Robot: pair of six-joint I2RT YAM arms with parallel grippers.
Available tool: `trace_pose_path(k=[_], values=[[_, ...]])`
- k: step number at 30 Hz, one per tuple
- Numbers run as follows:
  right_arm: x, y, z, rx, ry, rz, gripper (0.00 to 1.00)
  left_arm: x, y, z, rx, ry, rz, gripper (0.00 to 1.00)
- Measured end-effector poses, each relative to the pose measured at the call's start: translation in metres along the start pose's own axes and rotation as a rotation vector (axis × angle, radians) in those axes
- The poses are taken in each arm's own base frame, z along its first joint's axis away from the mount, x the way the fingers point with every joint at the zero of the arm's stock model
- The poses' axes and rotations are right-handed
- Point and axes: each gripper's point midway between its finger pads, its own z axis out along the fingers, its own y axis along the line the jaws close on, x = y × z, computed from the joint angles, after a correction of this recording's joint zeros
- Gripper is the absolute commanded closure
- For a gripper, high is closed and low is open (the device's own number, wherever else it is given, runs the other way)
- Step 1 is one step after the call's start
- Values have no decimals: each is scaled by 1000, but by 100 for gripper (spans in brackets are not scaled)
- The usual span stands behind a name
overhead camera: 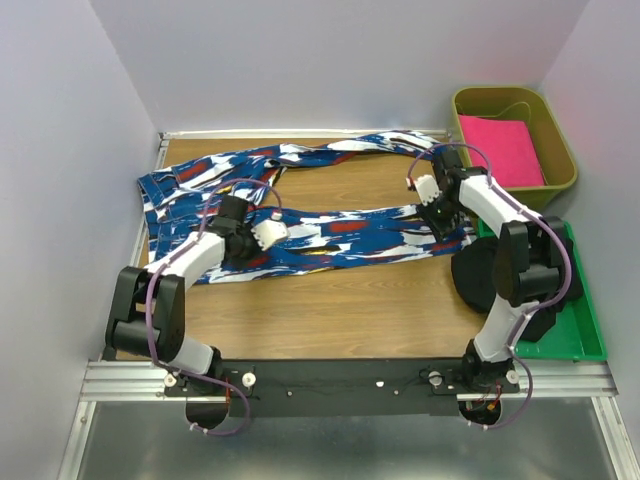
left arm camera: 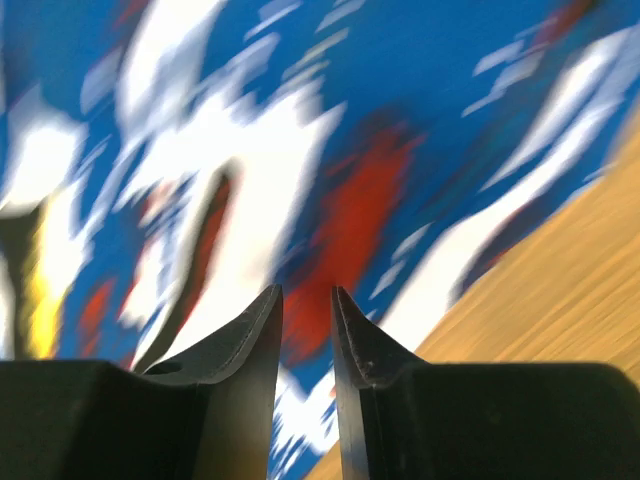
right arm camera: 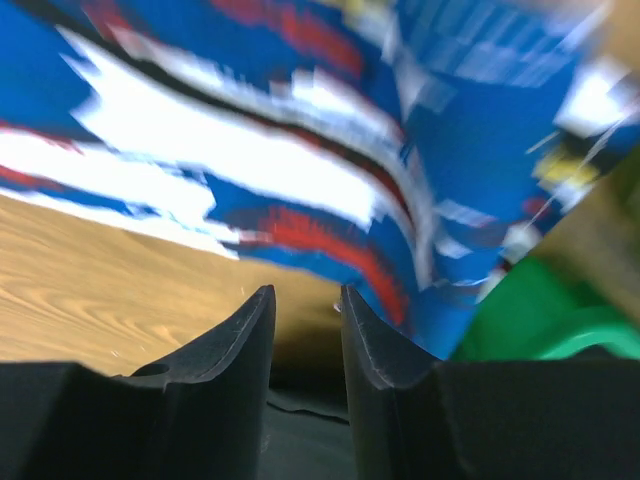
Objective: Fold and stack the mixed laundry pile
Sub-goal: Flatten out the trousers at the center of the board.
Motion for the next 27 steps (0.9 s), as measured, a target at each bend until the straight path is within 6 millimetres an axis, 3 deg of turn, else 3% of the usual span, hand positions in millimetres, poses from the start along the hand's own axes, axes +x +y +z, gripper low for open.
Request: trace_pose_path(k=[2, 4, 8, 13, 14, 20, 24, 27], values=[[-22, -3, -10, 4, -67, -4, 60, 11, 15, -14, -21, 11, -59, 65], [-37, -3, -14, 4, -106, -5, 60, 22, 43, -29, -82, 15, -121, 65], [-55, 7, 2, -20, -125, -10, 60, 47, 71, -35, -139, 44, -189, 65], [-51, 30, 39, -59, -70, -41, 60, 93, 61, -19, -119, 142, -228, 66], [-48, 35, 42, -61, -59, -50, 60, 94, 63, -19, -125, 141, -225, 66], [-39, 57, 41, -52, -109, -95, 60, 119, 73, -27, -214, 133, -215, 67], [-21, 98, 37, -93, -118, -176, 61, 145, 72, -39, -241, 167, -213, 68], [-10, 130, 29, -148, -130, -238, 61, 173, 59, -55, -249, 243, -179, 69]])
